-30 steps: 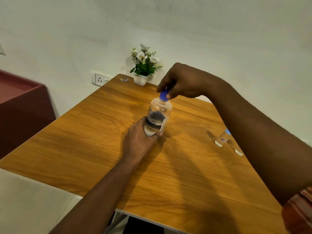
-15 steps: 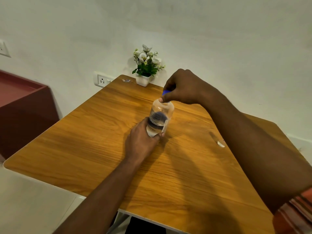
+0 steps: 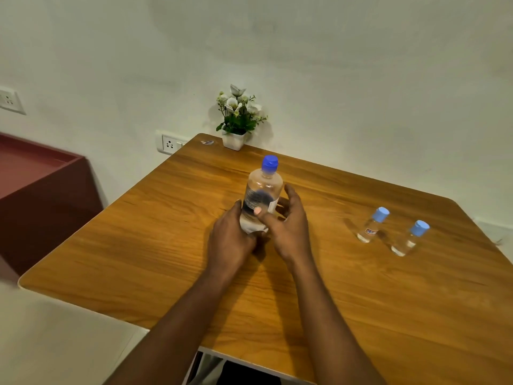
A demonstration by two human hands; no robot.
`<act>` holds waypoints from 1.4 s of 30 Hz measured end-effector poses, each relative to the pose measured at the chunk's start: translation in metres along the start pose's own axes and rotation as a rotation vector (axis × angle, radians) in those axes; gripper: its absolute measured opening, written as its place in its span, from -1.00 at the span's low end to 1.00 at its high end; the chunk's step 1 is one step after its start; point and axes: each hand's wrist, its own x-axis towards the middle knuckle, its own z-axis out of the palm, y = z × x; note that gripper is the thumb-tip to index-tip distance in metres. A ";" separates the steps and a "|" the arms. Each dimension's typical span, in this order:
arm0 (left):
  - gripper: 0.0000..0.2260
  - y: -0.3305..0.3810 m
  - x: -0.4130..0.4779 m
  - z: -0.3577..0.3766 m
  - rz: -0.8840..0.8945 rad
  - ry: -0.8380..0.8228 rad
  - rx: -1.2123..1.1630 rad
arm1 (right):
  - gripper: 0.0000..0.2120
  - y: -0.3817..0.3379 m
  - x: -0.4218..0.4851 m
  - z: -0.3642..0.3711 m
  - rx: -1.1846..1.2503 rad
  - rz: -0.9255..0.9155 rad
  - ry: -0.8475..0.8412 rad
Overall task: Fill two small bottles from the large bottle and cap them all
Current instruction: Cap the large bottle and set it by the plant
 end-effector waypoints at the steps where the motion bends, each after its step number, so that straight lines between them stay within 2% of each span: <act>1: -0.68 0.000 -0.002 0.000 0.004 0.006 0.008 | -0.14 0.003 0.000 0.005 0.011 -0.011 -0.015; 5: -0.62 0.001 -0.007 0.000 0.026 0.022 0.036 | -0.19 0.015 0.001 0.018 -0.002 -0.072 -0.036; 8: -0.61 0.000 -0.007 0.002 0.031 0.038 0.055 | -0.35 0.023 0.000 0.018 -0.042 -0.099 0.013; 12: -0.52 -0.001 0.000 0.006 -0.038 0.027 0.098 | -0.42 0.028 0.003 0.011 -0.061 -0.110 0.112; 16: -0.58 -0.002 0.011 0.010 -0.020 0.046 0.141 | -0.41 0.032 0.017 0.004 -0.079 -0.108 0.200; 22: -0.65 -0.007 0.045 0.021 0.032 0.065 0.277 | -0.38 0.037 0.052 0.009 -0.105 -0.115 0.238; 26: -0.64 -0.016 0.082 0.032 0.016 0.050 0.268 | -0.37 0.045 0.088 0.021 -0.124 -0.111 0.238; 30: -0.63 -0.024 0.125 0.045 -0.019 0.059 0.260 | -0.27 0.052 0.133 0.039 -0.165 -0.084 0.237; 38: -0.61 -0.041 0.218 0.075 -0.033 0.049 0.271 | -0.35 0.065 0.233 0.068 -0.181 -0.117 0.281; 42: -0.69 -0.047 0.257 0.089 -0.019 0.065 0.244 | -0.38 0.071 0.276 0.076 -0.174 -0.134 0.284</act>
